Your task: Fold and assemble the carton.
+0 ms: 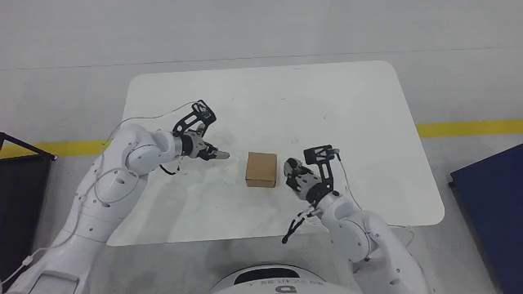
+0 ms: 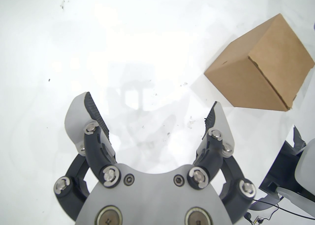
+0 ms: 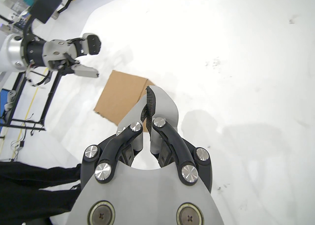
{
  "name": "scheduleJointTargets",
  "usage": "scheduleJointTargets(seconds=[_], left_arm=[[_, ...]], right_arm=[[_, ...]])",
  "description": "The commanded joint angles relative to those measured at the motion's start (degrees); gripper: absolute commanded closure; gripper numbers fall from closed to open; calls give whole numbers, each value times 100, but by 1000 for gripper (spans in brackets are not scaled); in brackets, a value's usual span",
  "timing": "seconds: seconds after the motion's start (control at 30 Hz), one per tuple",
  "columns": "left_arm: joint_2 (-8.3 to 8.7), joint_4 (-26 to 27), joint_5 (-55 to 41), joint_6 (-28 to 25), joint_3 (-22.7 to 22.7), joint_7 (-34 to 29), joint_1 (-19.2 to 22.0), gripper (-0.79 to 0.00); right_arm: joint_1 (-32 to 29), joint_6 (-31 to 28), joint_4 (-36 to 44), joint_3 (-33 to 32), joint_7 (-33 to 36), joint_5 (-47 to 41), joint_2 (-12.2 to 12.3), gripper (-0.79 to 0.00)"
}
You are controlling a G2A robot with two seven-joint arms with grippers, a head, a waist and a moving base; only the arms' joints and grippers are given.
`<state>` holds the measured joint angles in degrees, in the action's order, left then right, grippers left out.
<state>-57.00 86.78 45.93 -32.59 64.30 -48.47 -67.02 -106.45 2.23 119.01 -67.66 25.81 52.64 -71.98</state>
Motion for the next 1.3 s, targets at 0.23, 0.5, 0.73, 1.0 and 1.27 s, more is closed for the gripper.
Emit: scheduleJointTargets(seconds=[0.23, 0.5, 0.73, 1.0, 1.27], left_arm=[[58, 78, 8, -42, 121, 12, -131, -785], [121, 169, 28, -44, 297, 17, -255, -785], [206, 309, 26, -18, 597, 76, -523, -785], [355, 627, -107, -401, 1212, 296, -1022, -785], [399, 611, -275, -596, 1468, 596, -1264, -784]], right_arm=[[271, -1031, -171, 559, 1436, -572, 61, 0], [1307, 157, -1204, 1083, 1141, -113, -103, 0], [1513, 337, -1395, 1153, 787, -288, -155, 0], [88, 727, 360, 478, -704, 596, 29, 0], [-262, 988, 614, 351, -1211, 851, 49, -212]])
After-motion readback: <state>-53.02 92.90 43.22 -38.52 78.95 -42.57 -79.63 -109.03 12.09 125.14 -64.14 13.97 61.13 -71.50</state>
